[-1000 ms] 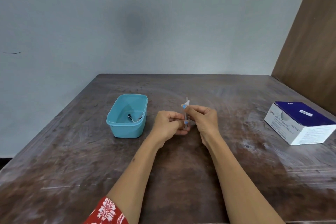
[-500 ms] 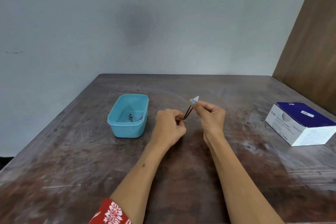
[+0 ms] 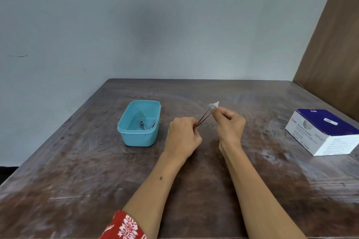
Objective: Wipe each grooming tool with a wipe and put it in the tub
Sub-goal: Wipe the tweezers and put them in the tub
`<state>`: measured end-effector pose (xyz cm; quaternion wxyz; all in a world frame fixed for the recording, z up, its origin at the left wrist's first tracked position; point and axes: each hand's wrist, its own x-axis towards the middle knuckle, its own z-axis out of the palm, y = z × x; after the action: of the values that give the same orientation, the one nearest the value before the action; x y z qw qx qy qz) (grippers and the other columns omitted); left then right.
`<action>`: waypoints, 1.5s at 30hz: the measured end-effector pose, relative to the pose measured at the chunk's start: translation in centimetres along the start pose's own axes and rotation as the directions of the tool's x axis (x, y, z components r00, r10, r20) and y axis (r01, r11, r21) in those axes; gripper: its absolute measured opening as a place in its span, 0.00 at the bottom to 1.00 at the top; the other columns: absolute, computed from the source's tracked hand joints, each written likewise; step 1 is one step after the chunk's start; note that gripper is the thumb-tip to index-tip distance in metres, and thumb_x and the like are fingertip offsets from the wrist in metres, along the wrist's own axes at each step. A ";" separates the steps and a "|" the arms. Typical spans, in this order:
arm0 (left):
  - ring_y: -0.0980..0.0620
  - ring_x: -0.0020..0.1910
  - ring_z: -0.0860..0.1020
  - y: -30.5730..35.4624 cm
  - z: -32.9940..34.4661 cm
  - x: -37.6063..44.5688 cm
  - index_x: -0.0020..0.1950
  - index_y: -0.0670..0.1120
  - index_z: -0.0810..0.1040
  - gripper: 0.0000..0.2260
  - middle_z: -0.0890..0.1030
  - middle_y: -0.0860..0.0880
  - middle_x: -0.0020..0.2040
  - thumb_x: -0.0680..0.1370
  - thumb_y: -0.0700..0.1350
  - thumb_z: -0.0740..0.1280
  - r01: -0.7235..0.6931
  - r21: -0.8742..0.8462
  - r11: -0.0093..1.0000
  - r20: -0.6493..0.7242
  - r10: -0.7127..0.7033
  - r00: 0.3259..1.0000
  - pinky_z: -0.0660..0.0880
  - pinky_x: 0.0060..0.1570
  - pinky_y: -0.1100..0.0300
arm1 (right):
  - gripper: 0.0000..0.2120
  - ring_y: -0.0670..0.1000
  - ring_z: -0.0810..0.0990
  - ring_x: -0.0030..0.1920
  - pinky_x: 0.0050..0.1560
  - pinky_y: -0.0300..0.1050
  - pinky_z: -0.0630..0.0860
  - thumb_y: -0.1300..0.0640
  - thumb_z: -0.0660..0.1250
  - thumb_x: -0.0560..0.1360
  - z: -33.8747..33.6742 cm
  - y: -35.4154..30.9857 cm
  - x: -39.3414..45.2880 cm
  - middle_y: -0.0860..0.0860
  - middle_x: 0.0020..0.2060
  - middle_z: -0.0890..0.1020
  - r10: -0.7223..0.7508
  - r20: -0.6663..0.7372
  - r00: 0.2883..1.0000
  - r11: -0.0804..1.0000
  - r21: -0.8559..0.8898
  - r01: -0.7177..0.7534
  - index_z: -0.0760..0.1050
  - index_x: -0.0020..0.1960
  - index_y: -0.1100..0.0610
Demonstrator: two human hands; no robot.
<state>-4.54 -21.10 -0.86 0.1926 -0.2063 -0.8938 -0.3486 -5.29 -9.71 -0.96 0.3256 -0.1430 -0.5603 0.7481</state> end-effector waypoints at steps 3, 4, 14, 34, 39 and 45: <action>0.54 0.42 0.81 -0.4 0.2 0.2 0.52 0.42 0.82 0.09 0.85 0.46 0.44 0.73 0.39 0.68 0.072 -0.090 0.993 -0.038 -0.076 0.996 0.78 0.50 0.61 | 0.03 0.39 0.79 0.32 0.45 0.36 0.78 0.62 0.74 0.69 -0.2 -0.2 0.2 0.46 0.30 0.82 0.032 -0.057 0.998 0.997 0.074 -0.028 0.81 0.39 0.57; 0.55 0.42 0.82 -0.4 0.2 0.3 0.52 0.42 0.83 0.09 0.85 0.47 0.44 0.73 0.39 0.69 0.114 -0.150 0.982 -0.058 -0.124 0.991 0.78 0.50 0.62 | 0.02 0.38 0.78 0.31 0.45 0.35 0.77 0.62 0.74 0.70 -0.3 -0.1 0.3 0.44 0.28 0.81 0.043 -0.049 0.998 0.996 0.082 -0.039 0.81 0.40 0.58; 0.56 0.38 0.83 -0.9 0.4 0.7 0.50 0.43 0.83 0.08 0.83 0.49 0.38 0.72 0.36 0.70 0.293 -0.480 0.827 0.036 -0.315 0.948 0.82 0.45 0.55 | 0.05 0.46 0.78 0.41 0.44 0.41 0.75 0.59 0.69 0.74 0.2 0.6 -0.1 0.49 0.35 0.82 0.175 0.341 0.924 0.984 -0.091 -0.153 0.81 0.40 0.56; 0.54 0.38 0.83 -0.8 0.7 0.7 0.50 0.41 0.82 0.07 0.83 0.47 0.40 0.73 0.35 0.70 0.347 -0.526 0.776 0.123 -0.335 0.934 0.82 0.42 0.58 | 0.01 0.43 0.78 0.32 0.37 0.35 0.77 0.60 0.74 0.68 0.1 -0.4 -0.8 0.46 0.29 0.82 0.075 0.332 0.940 0.997 0.002 -0.081 0.82 0.39 0.55; 0.57 0.36 0.83 -0.5 0.7 0.6 0.51 0.41 0.82 0.08 0.82 0.51 0.36 0.73 0.36 0.70 0.335 -0.519 0.786 0.141 -0.309 0.941 0.81 0.40 0.62 | 0.07 0.45 0.78 0.29 0.36 0.38 0.78 0.61 0.70 0.73 0.1 0.1 -0.2 0.51 0.28 0.81 0.083 0.143 0.986 0.995 0.042 -0.090 0.81 0.37 0.60; 0.56 0.35 0.83 -0.6 0.7 0.7 0.51 0.40 0.82 0.08 0.82 0.49 0.37 0.72 0.35 0.71 0.362 -0.556 0.748 0.152 -0.337 0.929 0.81 0.38 0.63 | 0.06 0.48 0.83 0.37 0.42 0.41 0.81 0.65 0.67 0.74 -0.1 0.3 0.1 0.53 0.37 0.84 0.161 0.186 0.969 0.974 0.129 -0.186 0.80 0.50 0.63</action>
<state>-5.55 -20.87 -1.29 0.0340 -0.0912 -0.7729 -0.6270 -5.37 -9.59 -1.26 0.2180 -0.1011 -0.5157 0.8224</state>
